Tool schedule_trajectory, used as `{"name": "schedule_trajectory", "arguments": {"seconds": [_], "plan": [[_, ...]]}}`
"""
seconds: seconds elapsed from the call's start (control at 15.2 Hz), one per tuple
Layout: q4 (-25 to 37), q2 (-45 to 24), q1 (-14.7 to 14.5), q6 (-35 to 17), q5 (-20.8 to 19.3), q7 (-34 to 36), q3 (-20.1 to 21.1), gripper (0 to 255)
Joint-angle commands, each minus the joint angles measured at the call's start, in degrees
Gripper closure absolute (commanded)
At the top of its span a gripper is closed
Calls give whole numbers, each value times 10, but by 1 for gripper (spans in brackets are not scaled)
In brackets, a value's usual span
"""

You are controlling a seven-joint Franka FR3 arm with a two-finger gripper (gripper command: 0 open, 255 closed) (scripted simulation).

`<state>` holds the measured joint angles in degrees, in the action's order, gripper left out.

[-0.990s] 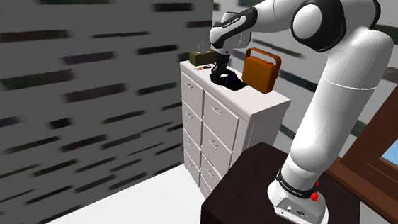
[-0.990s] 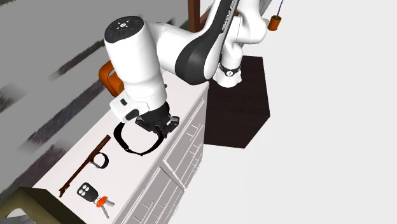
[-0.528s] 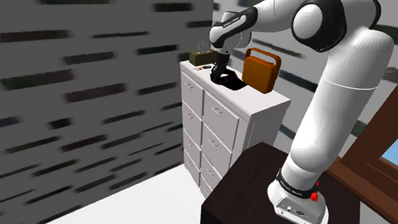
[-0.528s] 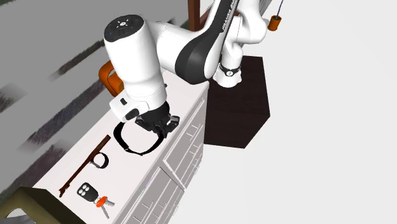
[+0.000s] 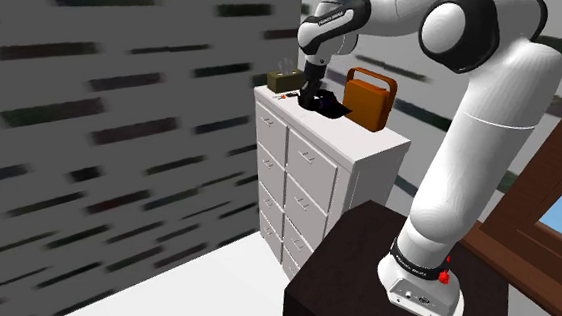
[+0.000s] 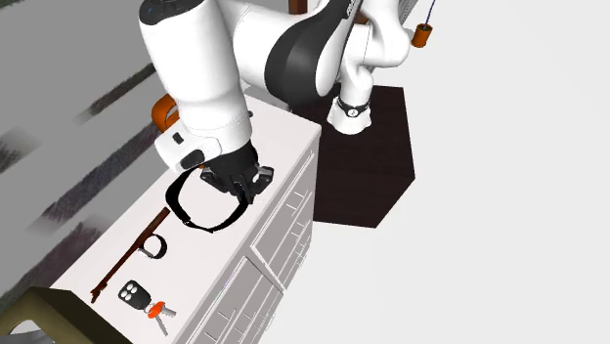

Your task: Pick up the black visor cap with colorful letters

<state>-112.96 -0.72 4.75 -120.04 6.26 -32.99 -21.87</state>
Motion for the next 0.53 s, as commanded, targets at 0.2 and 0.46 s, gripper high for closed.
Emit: {"name": "schedule_trajectory", "arguments": {"seconds": [0.2,0.46], "plan": [[33,7,0,39,-5,6,0,255],[46,9,0,55,-7,9,0,255]]}}
